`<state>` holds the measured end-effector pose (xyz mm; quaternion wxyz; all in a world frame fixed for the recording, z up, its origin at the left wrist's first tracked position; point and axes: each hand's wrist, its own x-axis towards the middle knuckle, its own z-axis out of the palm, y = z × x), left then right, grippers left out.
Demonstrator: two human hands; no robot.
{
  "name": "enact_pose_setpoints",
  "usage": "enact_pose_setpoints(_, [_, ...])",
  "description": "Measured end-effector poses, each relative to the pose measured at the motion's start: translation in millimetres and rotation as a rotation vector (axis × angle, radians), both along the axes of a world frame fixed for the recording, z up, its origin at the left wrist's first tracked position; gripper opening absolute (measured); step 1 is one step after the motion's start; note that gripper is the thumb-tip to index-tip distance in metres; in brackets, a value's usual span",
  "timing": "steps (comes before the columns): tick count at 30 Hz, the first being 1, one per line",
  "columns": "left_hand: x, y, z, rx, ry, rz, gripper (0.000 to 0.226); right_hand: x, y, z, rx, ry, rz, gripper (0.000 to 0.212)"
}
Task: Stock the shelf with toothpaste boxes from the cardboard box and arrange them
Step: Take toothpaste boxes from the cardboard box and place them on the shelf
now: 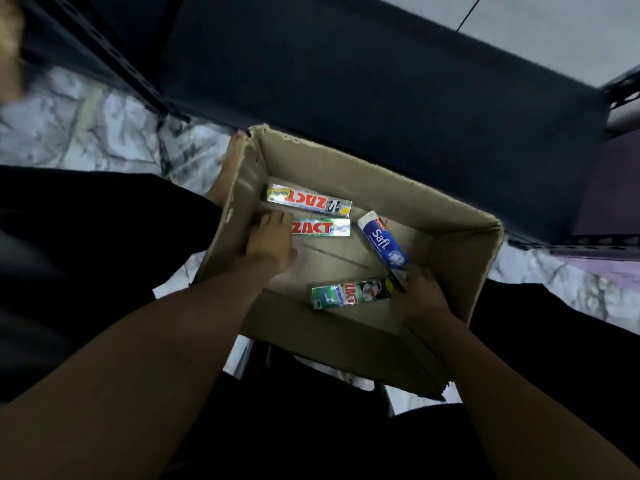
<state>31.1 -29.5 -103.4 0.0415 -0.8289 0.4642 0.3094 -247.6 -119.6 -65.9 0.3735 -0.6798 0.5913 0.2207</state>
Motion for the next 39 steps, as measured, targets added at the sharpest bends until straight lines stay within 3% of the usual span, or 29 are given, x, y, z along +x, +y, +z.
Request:
enact_pose_setpoints(7, [-4.4, 12.2, -17.0, 0.12, 0.028, -0.036, 0.06, -0.2, -1.6, -19.0, 0.051, 0.021, -0.084, 0.072])
enact_pose_setpoints(13, [-23.7, 30.6, -25.1, 0.121, 0.104, 0.113, 0.067, 1.1, -6.3, -30.1, 0.042, 0.061, -0.077, 0.068])
enact_pose_setpoints(22, [-34.9, 34.5, -26.2, 0.111, 0.146, 0.244, 0.049, 2.0, 2.9, -30.5, 0.158, -0.068, -0.218, 0.058])
enact_pose_setpoints(26, [-37.3, 34.7, -23.7, 0.114, 0.167, 0.276, 0.038, 1.3, 12.3, -27.5, 0.133, -0.086, -0.158, 0.062])
enact_pose_setpoints(29, [-34.8, 34.3, -20.5, 0.088, 0.175, 0.271, 0.045, 4.9, 18.8, -27.2, 0.07, -0.095, -0.065, 0.078])
enact_pose_setpoints(32, [-27.2, 32.4, -13.8, 0.103, 0.193, 0.216, 0.066, 11.7, 20.1, -27.0, 0.129, -0.031, 0.013, 0.083])
enact_pose_setpoints(35, [-23.3, 30.5, -5.5, 0.175, 0.246, 0.16, 0.07, 12.0, 19.0, -25.2, 0.137, -0.017, 0.0, 0.079])
enact_pose_setpoints(39, [-21.4, 30.2, 10.1, 0.097, 0.313, 0.259, 0.065, 11.8, 13.0, -10.4, 0.167, -0.032, -0.032, 0.06])
